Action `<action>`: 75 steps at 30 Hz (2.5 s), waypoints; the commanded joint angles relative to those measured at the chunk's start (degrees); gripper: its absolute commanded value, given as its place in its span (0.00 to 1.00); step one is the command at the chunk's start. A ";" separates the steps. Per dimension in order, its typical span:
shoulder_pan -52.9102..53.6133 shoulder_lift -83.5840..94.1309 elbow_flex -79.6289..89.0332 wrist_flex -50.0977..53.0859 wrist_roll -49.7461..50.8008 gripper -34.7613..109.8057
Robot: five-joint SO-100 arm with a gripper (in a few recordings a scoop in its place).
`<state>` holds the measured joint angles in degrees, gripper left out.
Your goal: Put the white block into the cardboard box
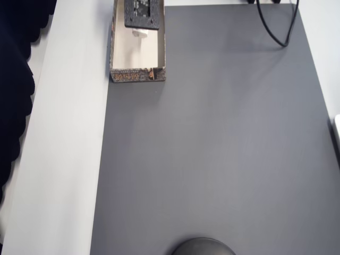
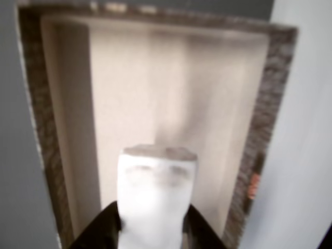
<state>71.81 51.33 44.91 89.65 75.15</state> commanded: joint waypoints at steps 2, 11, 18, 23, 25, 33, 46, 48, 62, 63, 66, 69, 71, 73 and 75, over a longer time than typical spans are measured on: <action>1.49 -1.23 -6.50 1.14 2.55 0.23; 1.32 -5.54 -11.69 1.23 5.01 0.23; 1.41 -7.47 -12.30 1.23 5.01 0.23; 1.41 -9.32 -13.97 1.32 5.01 0.23; 1.23 -10.11 -14.59 1.32 5.01 0.23; 0.53 -11.51 -15.64 1.32 5.01 0.23; 0.35 -10.63 -15.82 1.23 4.83 0.26; 0.35 -10.55 -15.82 1.23 4.83 0.29; -0.62 -8.26 -16.79 -1.93 4.31 0.50; -0.70 -7.91 -17.05 -1.93 4.22 0.50; -0.88 -6.42 -17.75 -1.93 4.31 0.51; -1.14 -4.66 -17.67 -1.93 3.78 0.52; -1.32 -3.25 -17.31 -1.93 3.34 0.52; -1.58 -1.58 -16.44 -1.58 2.90 0.52; -1.58 0.53 -15.21 -0.09 0.62 0.51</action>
<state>71.10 41.75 30.94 88.42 78.57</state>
